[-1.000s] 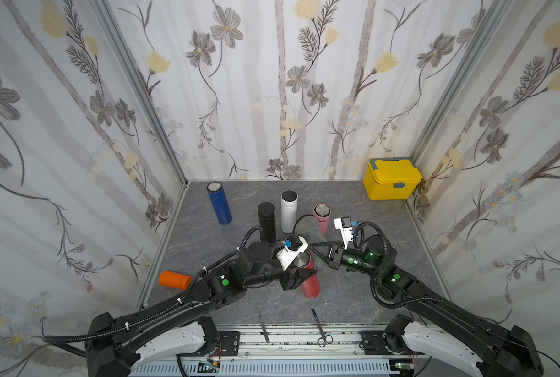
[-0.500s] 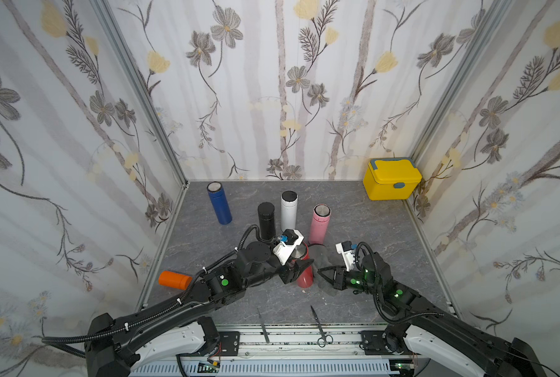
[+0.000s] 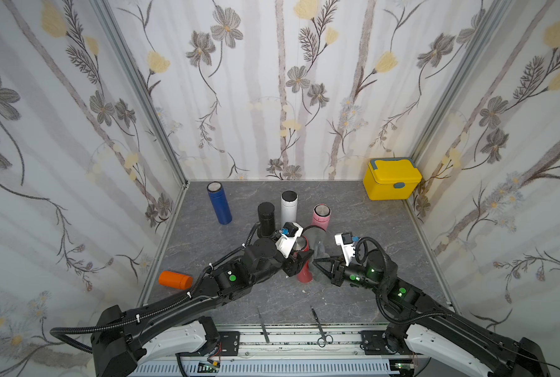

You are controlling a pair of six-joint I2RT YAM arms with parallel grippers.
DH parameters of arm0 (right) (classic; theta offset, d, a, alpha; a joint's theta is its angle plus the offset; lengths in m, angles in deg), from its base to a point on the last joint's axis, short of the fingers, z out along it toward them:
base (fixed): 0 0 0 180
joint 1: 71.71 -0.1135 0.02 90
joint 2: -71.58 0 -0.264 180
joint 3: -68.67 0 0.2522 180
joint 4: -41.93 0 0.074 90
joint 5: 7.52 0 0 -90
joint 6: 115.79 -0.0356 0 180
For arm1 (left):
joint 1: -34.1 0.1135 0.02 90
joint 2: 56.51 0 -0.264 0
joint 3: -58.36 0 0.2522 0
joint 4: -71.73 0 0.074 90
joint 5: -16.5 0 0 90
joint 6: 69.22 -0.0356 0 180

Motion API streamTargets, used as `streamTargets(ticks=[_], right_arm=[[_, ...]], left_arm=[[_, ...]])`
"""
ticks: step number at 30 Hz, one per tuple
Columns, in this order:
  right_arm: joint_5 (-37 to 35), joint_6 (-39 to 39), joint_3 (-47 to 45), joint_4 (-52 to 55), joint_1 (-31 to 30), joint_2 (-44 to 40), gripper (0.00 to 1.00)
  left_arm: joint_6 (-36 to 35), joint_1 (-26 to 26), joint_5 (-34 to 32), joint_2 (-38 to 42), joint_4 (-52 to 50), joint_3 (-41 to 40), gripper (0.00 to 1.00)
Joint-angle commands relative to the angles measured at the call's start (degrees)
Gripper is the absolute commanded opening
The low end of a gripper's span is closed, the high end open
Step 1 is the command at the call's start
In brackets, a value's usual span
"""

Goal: Wipe the surface of the thermos
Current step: Wipe the dirt from the surface of the thermos.

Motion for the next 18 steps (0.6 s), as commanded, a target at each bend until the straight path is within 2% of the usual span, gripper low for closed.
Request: streamTargets(ticks=[1,5,10,13,18], right_arm=[[-5.6,0.6,-2.3,6.4,-1.6,0.8,0.0],[-5.5,0.6,-1.7,6.9,-1.7,-2.1,0.0],[0.6,1.3,3.0,-3.5,-3.3,-4.8,0.0],[0.8,2.4,5.9,-6.1,-4.9,-1.2,0.0],[-4.4,2.3,5.5,1.7,-5.6,5.6,0.0]], left_arm=[[3.3,-0.2,-0.1,0.4,6.4,1.1,0.0],[3.9,-0.2,-0.1,1.1,6.7,0.3,0.0],[3.7,-0.2,1.0,-0.6,6.2,0.9,0.0],[4.0,-0.2,2.1,-1.9,6.2,1.7,0.0],[3.6,-0.2,2.7,-1.4,6.2,1.8,0.0]])
